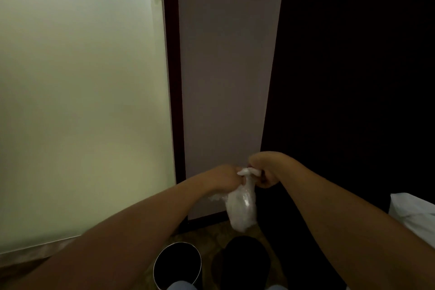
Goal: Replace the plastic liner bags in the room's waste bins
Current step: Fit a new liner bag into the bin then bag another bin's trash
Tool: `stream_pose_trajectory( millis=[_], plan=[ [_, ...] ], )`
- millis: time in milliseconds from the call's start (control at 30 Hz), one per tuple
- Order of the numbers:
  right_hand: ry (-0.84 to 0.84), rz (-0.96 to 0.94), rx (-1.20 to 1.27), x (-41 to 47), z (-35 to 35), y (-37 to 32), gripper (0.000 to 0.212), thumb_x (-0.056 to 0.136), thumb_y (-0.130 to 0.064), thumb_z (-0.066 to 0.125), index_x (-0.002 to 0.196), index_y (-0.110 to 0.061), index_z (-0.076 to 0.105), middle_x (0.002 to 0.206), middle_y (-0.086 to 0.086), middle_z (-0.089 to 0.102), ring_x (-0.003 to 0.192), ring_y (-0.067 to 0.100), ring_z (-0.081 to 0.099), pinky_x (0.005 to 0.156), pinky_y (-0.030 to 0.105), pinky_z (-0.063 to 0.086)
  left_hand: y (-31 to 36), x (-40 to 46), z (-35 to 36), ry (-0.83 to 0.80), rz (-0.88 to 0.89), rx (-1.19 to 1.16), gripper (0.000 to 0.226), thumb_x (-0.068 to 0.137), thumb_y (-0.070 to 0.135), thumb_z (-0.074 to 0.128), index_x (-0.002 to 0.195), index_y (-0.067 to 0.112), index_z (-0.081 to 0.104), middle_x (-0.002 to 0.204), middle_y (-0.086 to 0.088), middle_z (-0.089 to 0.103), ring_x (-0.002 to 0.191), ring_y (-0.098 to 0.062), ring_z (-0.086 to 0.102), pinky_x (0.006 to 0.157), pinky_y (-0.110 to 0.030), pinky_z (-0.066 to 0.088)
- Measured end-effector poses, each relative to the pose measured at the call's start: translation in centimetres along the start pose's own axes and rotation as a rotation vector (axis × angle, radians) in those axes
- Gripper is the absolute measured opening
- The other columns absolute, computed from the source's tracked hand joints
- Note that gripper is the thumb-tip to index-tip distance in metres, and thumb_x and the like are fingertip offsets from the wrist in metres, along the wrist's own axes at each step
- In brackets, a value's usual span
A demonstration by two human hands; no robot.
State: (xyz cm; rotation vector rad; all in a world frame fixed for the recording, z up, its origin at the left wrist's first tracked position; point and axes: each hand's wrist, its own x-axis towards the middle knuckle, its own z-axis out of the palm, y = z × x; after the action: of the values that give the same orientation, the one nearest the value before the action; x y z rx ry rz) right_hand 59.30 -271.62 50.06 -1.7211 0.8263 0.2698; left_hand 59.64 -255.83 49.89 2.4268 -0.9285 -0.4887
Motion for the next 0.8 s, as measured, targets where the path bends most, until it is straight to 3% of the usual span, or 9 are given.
stream_pose_trajectory(
  millis=[100,167,233,333,400,533,600,733,800],
  plan=[
    [-0.03,-0.095,0.123,-0.4,0.1,-0.6,0.022,0.091,-0.006,0.05,0.069,-0.007,0.053,0.055,0.004,0.05,0.049,0.012,0.043,0.047,0.018,0.041,-0.7,-0.2,-0.2,-0.018,-0.059,-0.29,0.017,0.096,0.025,0.052,0.099,0.017,0.067,0.088,-0.005,0.064,0.073,-0.012,0.057,0.067,-0.025,0.045],
    [-0.101,-0.17,0.194,-1.1,0.1,-0.4,0.026,0.091,-0.008,0.05,0.065,-0.01,0.052,0.052,0.001,0.047,0.041,0.008,0.035,0.037,0.018,0.028,-2.0,-0.2,-0.3,-0.02,-0.107,-0.46,0.019,0.093,0.025,0.057,0.099,0.015,0.071,0.09,-0.011,0.068,0.074,-0.015,0.06,0.067,-0.028,0.048],
    [-0.155,-0.202,0.218,-1.5,0.3,0.1,0.032,0.092,-0.016,0.054,0.06,-0.012,0.055,0.053,0.0,0.048,0.037,0.007,0.031,0.036,0.018,0.024,-2.4,-0.7,-0.7,-0.008,-0.125,-0.552,0.019,0.094,0.028,0.06,0.103,0.019,0.073,0.088,-0.006,0.067,0.071,-0.014,0.057,0.062,-0.027,0.048],
    [-0.165,-0.267,0.394,-1.8,0.7,0.1,0.03,0.094,-0.017,0.057,0.065,-0.014,0.059,0.057,-0.002,0.051,0.042,0.006,0.039,0.036,0.018,0.028,-2.2,-1.4,-1.7,0.021,-0.164,-0.672,0.026,0.091,0.045,0.065,0.099,0.022,0.072,0.072,0.006,0.059,0.057,-0.009,0.049,0.052,-0.024,0.042],
    [-0.145,-0.303,0.487,-2.2,1.1,-0.3,0.027,0.095,-0.017,0.057,0.068,-0.016,0.058,0.058,-0.003,0.053,0.049,0.006,0.043,0.039,0.018,0.033,-2.2,-1.5,-2.3,0.06,-0.144,-0.73,0.038,0.092,0.056,0.059,0.098,0.021,0.072,0.064,0.009,0.051,0.052,-0.008,0.043,0.05,-0.023,0.037],
    [-0.159,-0.383,0.668,-3.8,2.0,-1.7,0.033,0.099,-0.017,0.055,0.067,-0.012,0.055,0.053,0.0,0.051,0.044,0.008,0.047,0.044,0.018,0.045,-1.6,-2.1,-3.3,0.15,-0.11,-0.764,0.037,0.097,0.053,0.051,0.102,0.022,0.07,0.066,0.006,0.043,0.05,-0.008,0.038,0.045,-0.023,0.033],
    [-0.179,-0.426,0.744,-4.8,2.5,-2.8,0.034,0.1,-0.016,0.052,0.067,-0.01,0.055,0.051,0.002,0.052,0.042,0.008,0.051,0.045,0.019,0.049,-1.0,-2.4,-3.9,0.2,-0.115,-0.774,0.038,0.096,0.053,0.053,0.102,0.02,0.07,0.068,0.005,0.045,0.049,-0.008,0.04,0.042,-0.021,0.035],
    [-0.226,-0.479,0.924,-6.0,3.0,-4.3,0.014,0.1,-0.01,0.053,0.087,-0.009,0.056,0.061,0.004,0.056,0.044,0.007,0.056,0.041,0.017,0.048,-0.5,-3.0,-5.3,0.231,-0.074,-0.854,0.039,0.097,0.052,0.057,0.098,0.014,0.068,0.06,0.007,0.06,0.047,-0.005,0.053,0.045,-0.018,0.042],
    [-0.277,-0.468,0.952,-5.8,3.0,-4.3,0.011,0.1,-0.01,0.053,0.089,-0.009,0.055,0.062,0.002,0.055,0.047,0.006,0.054,0.042,0.014,0.047,-0.9,-3.2,-5.7,0.209,-0.077,-0.874,0.041,0.094,0.052,0.062,0.097,0.012,0.07,0.069,0.002,0.064,0.053,-0.009,0.058,0.05,-0.02,0.046]
  ],
)
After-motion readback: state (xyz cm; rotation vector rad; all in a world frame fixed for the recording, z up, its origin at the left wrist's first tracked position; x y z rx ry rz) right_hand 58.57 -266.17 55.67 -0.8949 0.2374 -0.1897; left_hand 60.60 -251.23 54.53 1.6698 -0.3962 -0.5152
